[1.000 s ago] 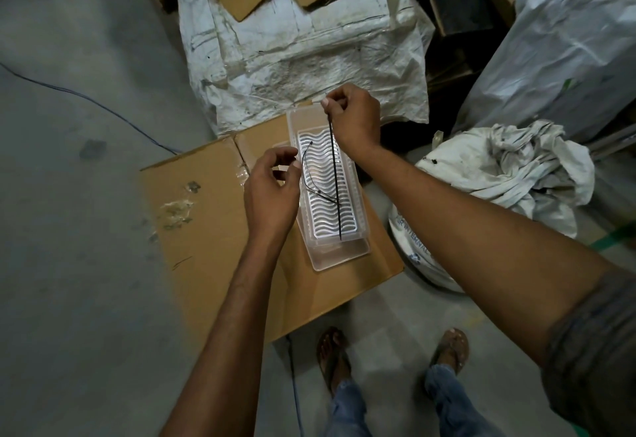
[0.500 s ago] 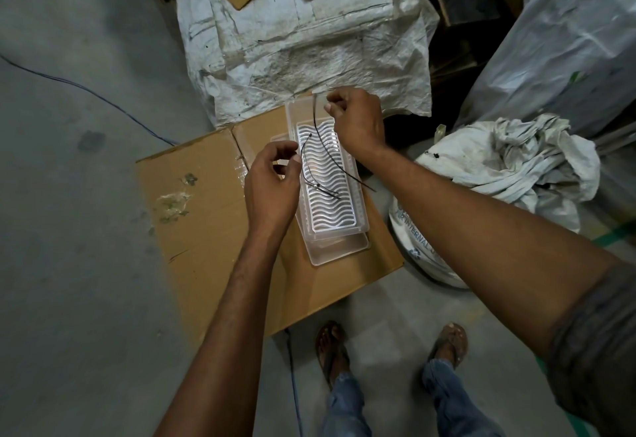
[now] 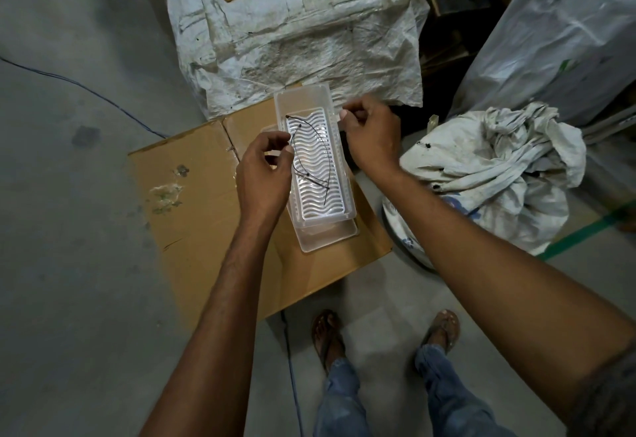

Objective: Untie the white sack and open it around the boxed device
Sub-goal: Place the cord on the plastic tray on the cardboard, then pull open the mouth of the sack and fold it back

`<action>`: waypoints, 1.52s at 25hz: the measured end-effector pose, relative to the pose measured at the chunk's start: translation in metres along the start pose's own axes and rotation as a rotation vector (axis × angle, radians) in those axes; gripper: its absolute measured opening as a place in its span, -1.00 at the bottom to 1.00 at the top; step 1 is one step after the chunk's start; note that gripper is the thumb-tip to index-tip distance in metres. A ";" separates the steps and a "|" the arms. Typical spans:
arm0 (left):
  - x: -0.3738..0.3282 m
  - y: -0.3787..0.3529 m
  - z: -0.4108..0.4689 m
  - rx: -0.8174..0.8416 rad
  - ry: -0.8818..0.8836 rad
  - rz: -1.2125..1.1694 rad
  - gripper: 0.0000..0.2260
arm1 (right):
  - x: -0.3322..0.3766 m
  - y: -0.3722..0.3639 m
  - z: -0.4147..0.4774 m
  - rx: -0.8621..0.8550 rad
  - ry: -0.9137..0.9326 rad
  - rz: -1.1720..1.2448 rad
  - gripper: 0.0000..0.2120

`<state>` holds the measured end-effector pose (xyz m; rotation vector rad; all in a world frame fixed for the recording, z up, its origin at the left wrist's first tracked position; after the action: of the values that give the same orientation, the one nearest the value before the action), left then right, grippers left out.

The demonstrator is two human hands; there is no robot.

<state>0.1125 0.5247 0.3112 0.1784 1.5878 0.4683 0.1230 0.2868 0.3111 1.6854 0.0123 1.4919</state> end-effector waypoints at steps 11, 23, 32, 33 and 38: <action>-0.062 -0.076 -0.072 0.142 -0.078 0.047 -0.78 | -0.080 0.158 -0.056 -0.096 -0.022 0.011 -0.68; -0.124 -0.346 -0.184 0.407 -0.415 0.455 -0.68 | -0.282 0.331 -0.005 -0.133 0.044 -0.387 -0.60; -0.088 -0.509 -0.210 0.549 -0.531 0.590 -0.66 | -0.412 0.333 0.045 -0.044 0.019 -0.578 -0.48; -0.075 -0.526 -0.208 0.566 -0.524 0.584 -0.64 | -0.424 0.327 0.050 -0.050 0.020 -0.593 -0.48; -0.004 -0.608 -0.190 0.612 -0.528 0.494 -0.57 | -0.480 0.288 0.082 -0.142 0.065 -0.586 -0.56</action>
<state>0.0284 -0.0602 0.0730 1.0881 1.1095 0.2608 -0.0935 -0.1913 0.1016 1.3604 0.3931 1.0732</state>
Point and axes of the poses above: each hand's wrist, its own z-axis towards the middle knuckle, its own y-axis out of the back of the hand, x = y × z, the point moved 10 cm from there along z, towards the middle knuckle, and after that the axes turned 7 degrees about -x, right-handed, at the moved point
